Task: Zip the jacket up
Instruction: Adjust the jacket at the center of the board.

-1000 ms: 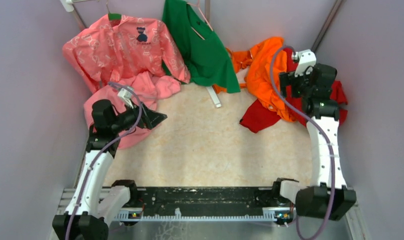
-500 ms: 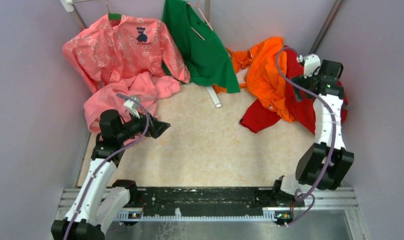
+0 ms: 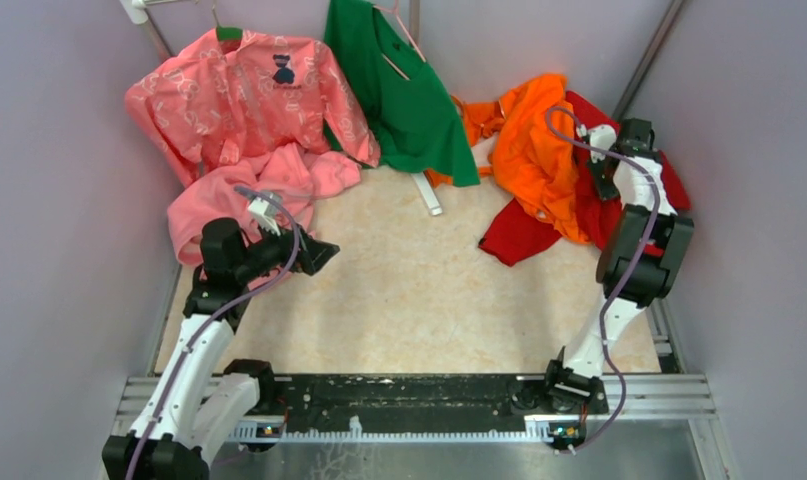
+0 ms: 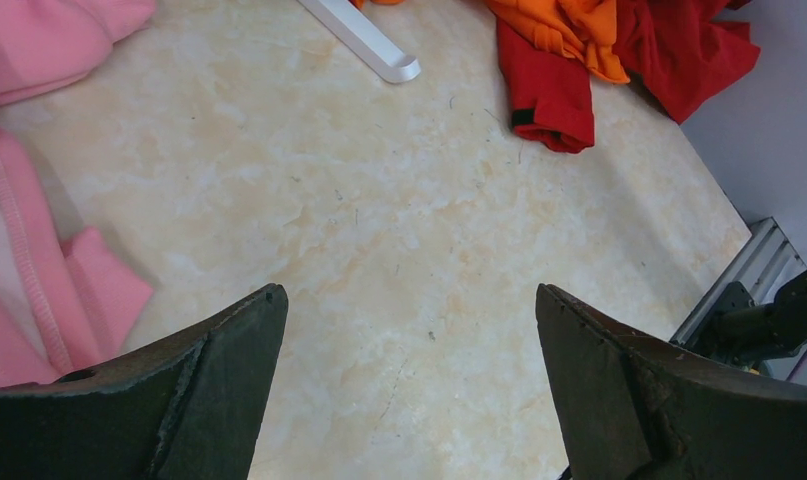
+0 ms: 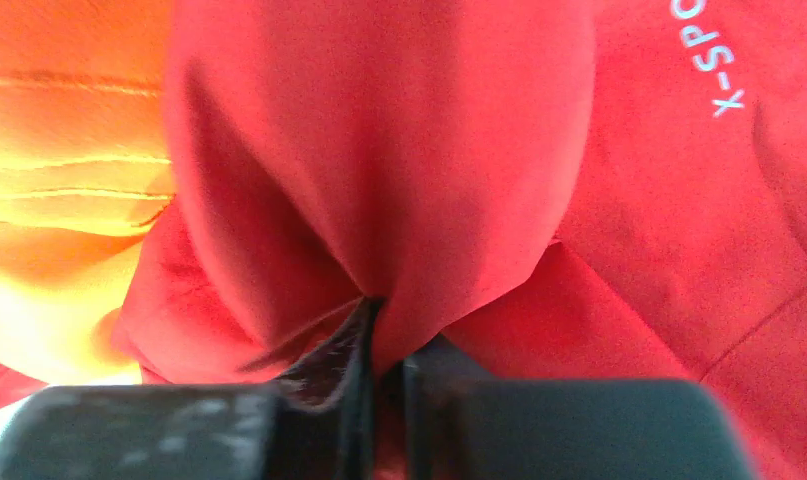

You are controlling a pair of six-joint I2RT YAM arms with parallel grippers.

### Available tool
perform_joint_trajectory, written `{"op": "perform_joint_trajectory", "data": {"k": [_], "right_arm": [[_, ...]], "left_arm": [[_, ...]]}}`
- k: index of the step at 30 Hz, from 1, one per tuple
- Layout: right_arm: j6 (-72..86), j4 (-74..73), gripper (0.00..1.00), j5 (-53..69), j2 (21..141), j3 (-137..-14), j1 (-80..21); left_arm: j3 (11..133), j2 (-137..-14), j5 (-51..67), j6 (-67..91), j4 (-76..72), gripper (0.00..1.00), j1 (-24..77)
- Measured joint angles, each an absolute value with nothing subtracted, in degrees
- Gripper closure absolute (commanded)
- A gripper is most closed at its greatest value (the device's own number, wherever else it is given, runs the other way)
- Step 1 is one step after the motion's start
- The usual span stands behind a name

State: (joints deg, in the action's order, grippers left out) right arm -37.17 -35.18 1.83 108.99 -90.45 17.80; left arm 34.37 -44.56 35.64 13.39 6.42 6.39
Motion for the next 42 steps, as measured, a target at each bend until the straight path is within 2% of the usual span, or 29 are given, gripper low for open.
{"op": "perform_joint_trajectory", "data": {"k": [6, 9, 15, 17, 21, 27, 30, 31, 36, 37, 40, 42], "right_arm": [[-35.9, -37.6, 1.0, -0.6, 110.7, -95.5, 18.6], [-35.6, -40.1, 1.0, -1.7, 110.7, -105.8, 19.5], [-34.3, -41.0, 1.0, -6.2, 110.6, -137.5, 20.4], [-34.3, -39.2, 1.0, -7.7, 109.6, -141.7, 20.4], [-34.3, -37.6, 1.0, -9.2, 106.5, -140.6, 20.4], [-33.1, -35.2, 1.0, -10.5, 107.5, -123.4, 20.4], [-32.3, -36.1, 1.0, -11.0, 111.2, -119.5, 20.4], [-32.1, -36.6, 0.95, -11.0, 112.2, -119.2, 20.4], [-31.5, -40.6, 0.43, -12.0, 115.7, -122.6, 20.4], [-31.3, -41.4, 0.35, -12.2, 116.6, -125.0, 20.5], [-30.6, -42.3, 0.21, -11.7, 117.4, -127.6, 20.6], [-30.3, -42.5, 0.18, -9.3, 116.4, -126.3, 20.8]], "left_arm": [[34.4, -45.3, 34.5, 13.1, 6.5, 0.01, 6.4], [34.4, -45.7, 34.5, 13.1, 6.5, 0.01, 6.4], [34.4, -46.0, 34.2, 12.9, 6.6, 0.01, 6.4], [34.4, -46.0, 34.0, 12.8, 6.7, 0.01, 6.4], [34.4, -46.0, 33.9, 12.6, 6.8, 0.01, 6.4], [34.4, -46.0, 33.9, 12.3, 6.9, 0.01, 6.4], [34.4, -46.0, 33.9, 12.3, 6.9, 0.01, 6.4], [34.4, -46.0, 33.8, 12.2, 6.9, 0.01, 6.4], [34.3, -46.1, 33.8, 12.1, 6.9, 0.01, 6.4], [34.4, -46.2, 33.8, 12.1, 6.9, 0.01, 6.4], [34.4, -46.3, 33.8, 12.1, 6.9, 0.01, 6.4], [34.4, -46.3, 33.8, 12.1, 6.9, 0.01, 6.4]]}}
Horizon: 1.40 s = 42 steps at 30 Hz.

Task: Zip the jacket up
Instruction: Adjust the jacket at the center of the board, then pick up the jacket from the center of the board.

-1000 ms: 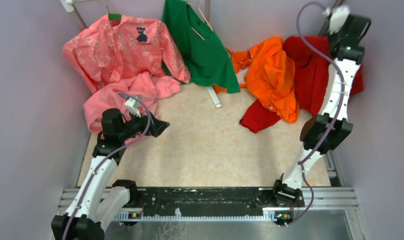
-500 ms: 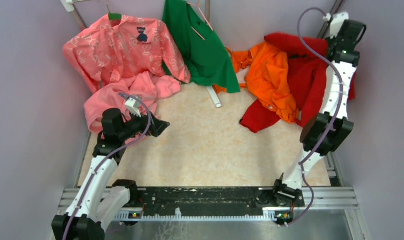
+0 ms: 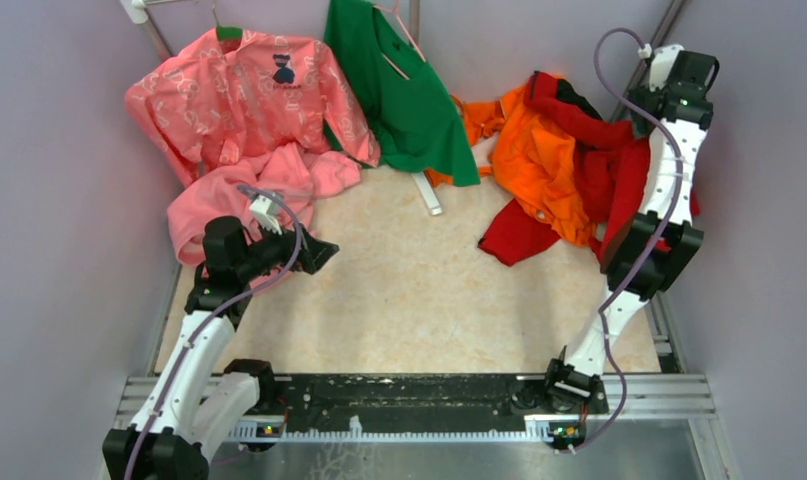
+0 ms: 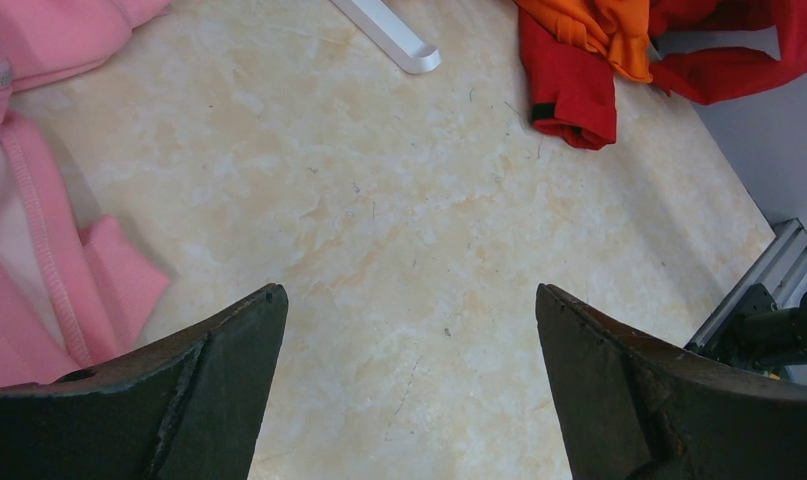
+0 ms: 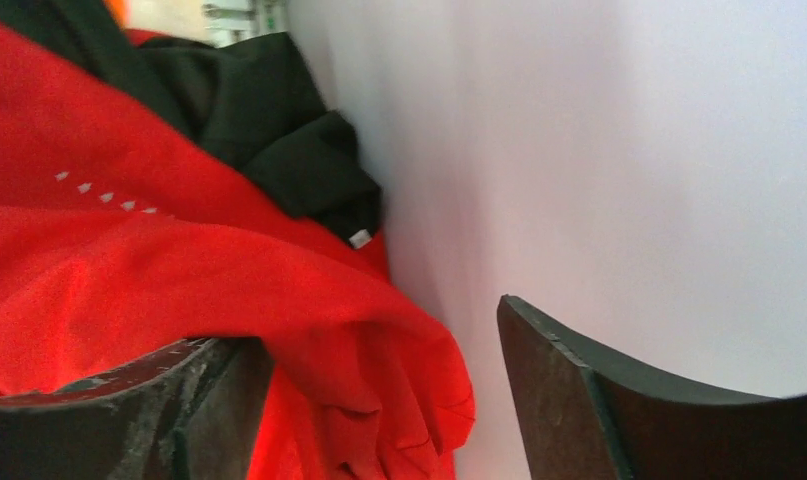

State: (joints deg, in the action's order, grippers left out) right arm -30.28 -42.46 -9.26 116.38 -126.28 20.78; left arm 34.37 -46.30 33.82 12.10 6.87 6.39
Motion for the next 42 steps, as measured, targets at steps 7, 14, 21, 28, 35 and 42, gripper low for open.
{"op": "perform_joint_trajectory", "data": {"k": [7, 14, 21, 28, 35, 42], "right_arm": [[-29.8, -43.0, 0.17, 7.6, 105.8, -117.1, 20.5], [-30.4, -40.9, 0.11, 16.6, 95.3, -112.1, 14.0], [-31.1, -45.2, 0.02, 7.5, 107.0, -119.3, 12.0], [-33.7, -50.4, 0.06, 0.1, 113.4, -107.5, 15.4], [-36.4, -54.0, 1.0, -1.3, 115.3, -103.0, 21.1], [-37.8, -61.1, 1.0, -1.1, 115.2, -117.8, 23.2]], "left_arm": [[34.4, -46.9, 33.8, 12.1, 6.9, 0.01, 6.4], [34.4, -46.9, 33.8, 11.9, 6.9, 0.01, 6.4], [34.4, -46.9, 33.6, 11.8, 7.5, 0.01, 6.4], [34.4, -46.9, 33.6, 11.7, 7.7, 0.01, 6.4], [34.4, -46.7, 33.6, 11.7, 7.7, 0.01, 6.4], [34.3, -46.9, 35.3, 12.4, 7.0, 0.04, 6.4]]}}
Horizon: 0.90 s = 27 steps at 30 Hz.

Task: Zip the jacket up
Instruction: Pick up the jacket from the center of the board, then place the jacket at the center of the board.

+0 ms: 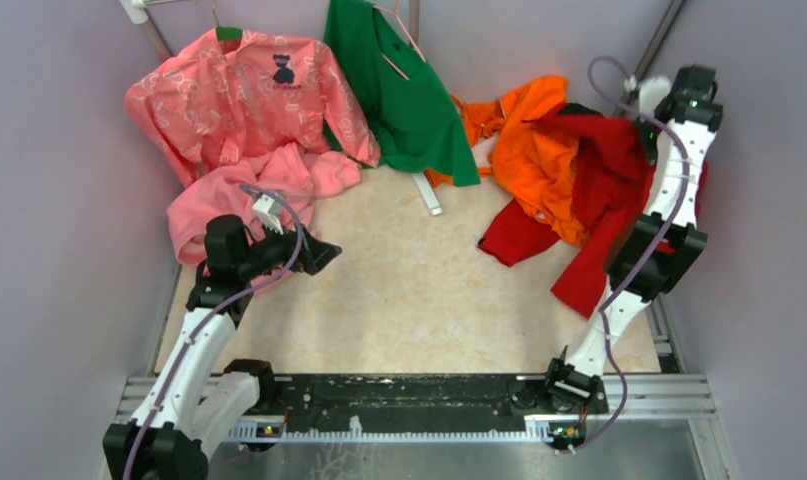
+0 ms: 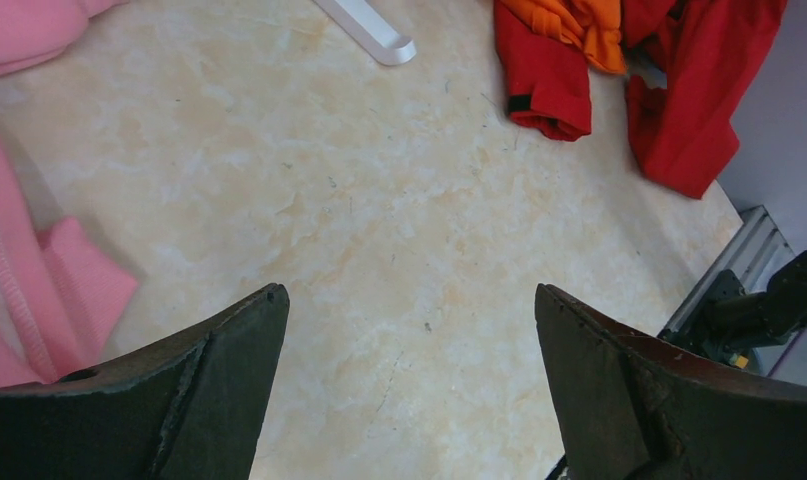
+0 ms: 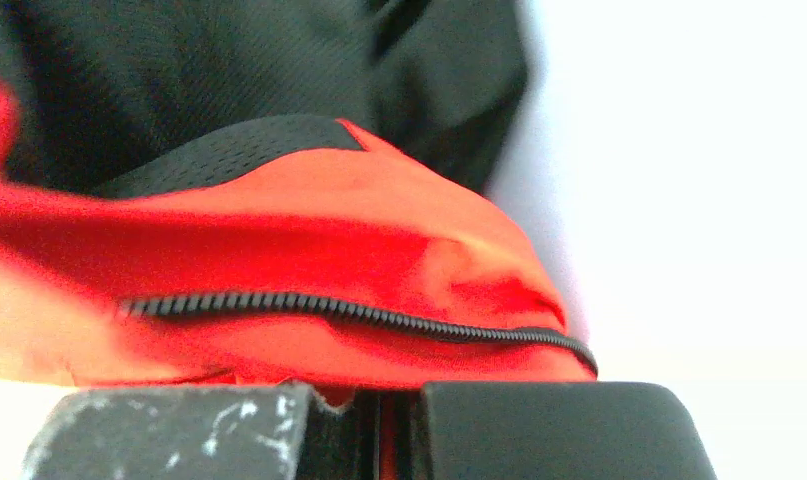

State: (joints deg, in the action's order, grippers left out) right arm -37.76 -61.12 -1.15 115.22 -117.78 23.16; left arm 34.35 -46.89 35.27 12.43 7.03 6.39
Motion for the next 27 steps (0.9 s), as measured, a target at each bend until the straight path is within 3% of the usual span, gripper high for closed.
{"op": "perform_joint_trajectory", "data": {"k": [6, 13, 18, 27], "right_arm": [[-38.8, -57.8, 1.0, -5.0, 111.9, -144.9, 19.8], [-35.6, -43.6, 1.0, -3.9, 92.1, -146.1, 9.9], [-23.7, -40.0, 1.0, 10.8, 82.1, -143.9, 10.4], [5.6, -27.4, 1.0, 50.2, 73.2, -121.3, 8.1]], "left_arm": [[34.1, -50.7, 42.5, 16.4, 2.7, 0.08, 8.3], [32.6, -52.1, 43.0, 19.7, -6.8, 0.07, 20.2], [30.3, -52.2, 39.9, 20.2, -18.4, 0.06, 28.9], [27.0, -48.0, 34.0, 16.5, -29.5, 0.06, 32.1]]}}
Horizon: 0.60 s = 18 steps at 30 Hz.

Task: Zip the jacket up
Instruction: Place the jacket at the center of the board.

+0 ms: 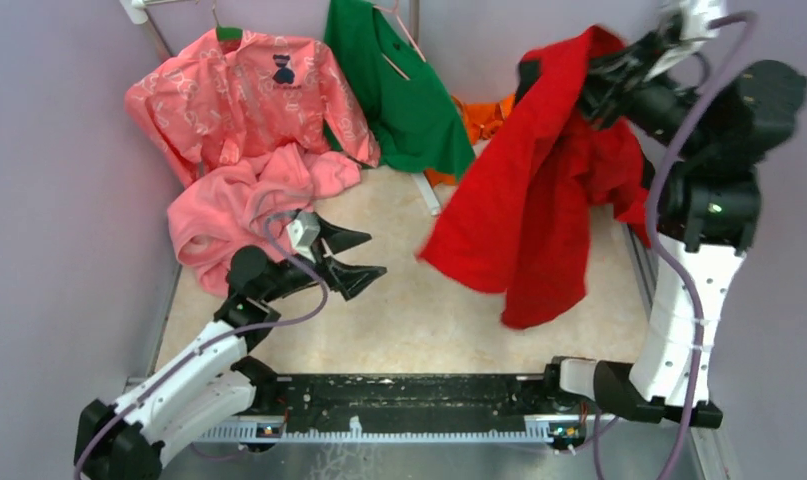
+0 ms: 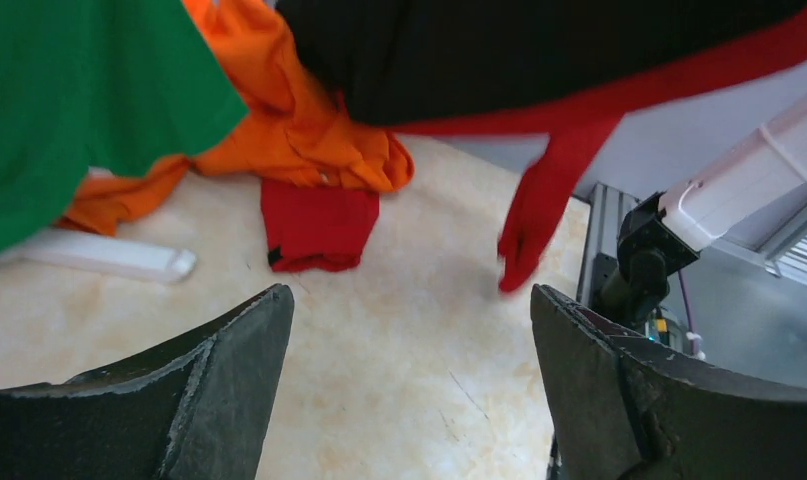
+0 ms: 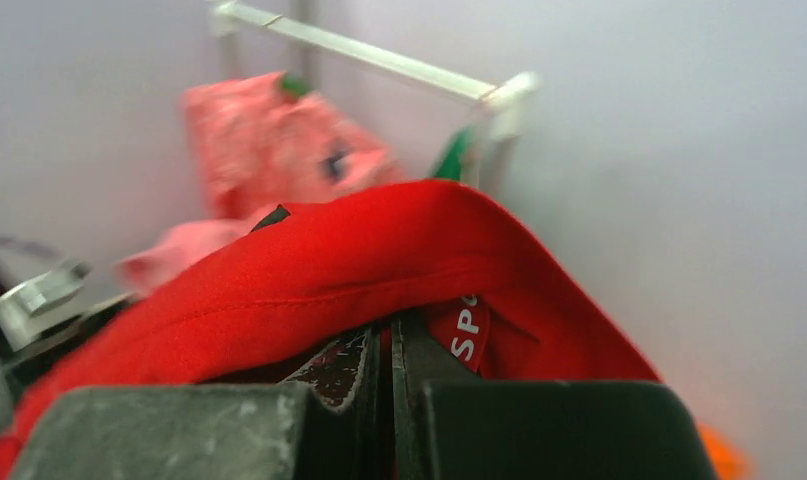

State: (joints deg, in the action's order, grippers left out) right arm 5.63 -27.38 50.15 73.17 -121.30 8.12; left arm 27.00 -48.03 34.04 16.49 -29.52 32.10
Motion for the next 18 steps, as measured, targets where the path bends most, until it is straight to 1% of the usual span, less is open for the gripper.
{"op": "perform_joint_trajectory", "data": {"k": [2, 5, 6, 7, 8, 9, 10, 11, 13, 14, 16, 18], "right_arm": [[7.3, -26.2, 1.0, 52.4, 72.0, -114.1, 2.9], [5.1, -26.4, 1.0, 51.0, 71.7, -99.9, -9.2], [4.1, -26.5, 0.98, 50.0, 71.7, -95.1, -12.3], [2.6, -26.8, 0.88, 48.0, 72.2, -89.5, -16.0], [1.3, -27.5, 0.75, 46.2, 73.2, -85.8, -18.5], [-0.3, -28.3, 0.56, 43.9, 74.7, -82.4, -21.8], [-3.1, -29.9, 0.41, 40.3, 77.5, -79.4, -26.0], [-4.7, -31.3, 0.29, 38.3, 80.2, -78.0, -29.0], [-9.3, -35.7, 0.11, 35.9, 86.8, -77.6, -34.6], [-11.7, -37.7, 0.04, 35.7, 89.4, -77.7, -36.5], [-14.2, -41.1, 0.02, 36.1, 90.5, -77.7, -36.1], [-16.4, -43.2, 0.02, 37.1, 89.0, -78.6, -31.2]], "left_arm": [[26.0, -43.2, 32.7, 15.2, -29.1, 0.06, 32.1], [25.8, -34.4, 28.8, 13.8, -26.9, 0.06, 32.1], [25.8, -31.4, 27.3, 13.5, -25.9, 0.06, 32.1], [25.8, -28.8, 26.2, 13.4, -25.2, 0.06, 32.1], [25.8, -26.5, 25.1, 13.3, -24.6, 0.06, 32.1], [25.8, -24.7, 24.3, 13.3, -23.9, 0.06, 32.1], [25.8, -23.2, 23.4, 13.4, -23.1, 0.06, 32.1], [25.8, -22.2, 22.9, 13.5, -22.5, 0.06, 32.1], [25.5, -21.7, 22.5, 14.1, -21.8, 0.06, 32.1], [25.2, -21.9, 22.6, 14.3, -21.5, 0.06, 32.1], [24.3, -23.3, 23.4, 15.2, -21.5, 0.06, 32.1], [23.4, -26.4, 24.3, 16.1, -21.5, 0.07, 32.1]]}}
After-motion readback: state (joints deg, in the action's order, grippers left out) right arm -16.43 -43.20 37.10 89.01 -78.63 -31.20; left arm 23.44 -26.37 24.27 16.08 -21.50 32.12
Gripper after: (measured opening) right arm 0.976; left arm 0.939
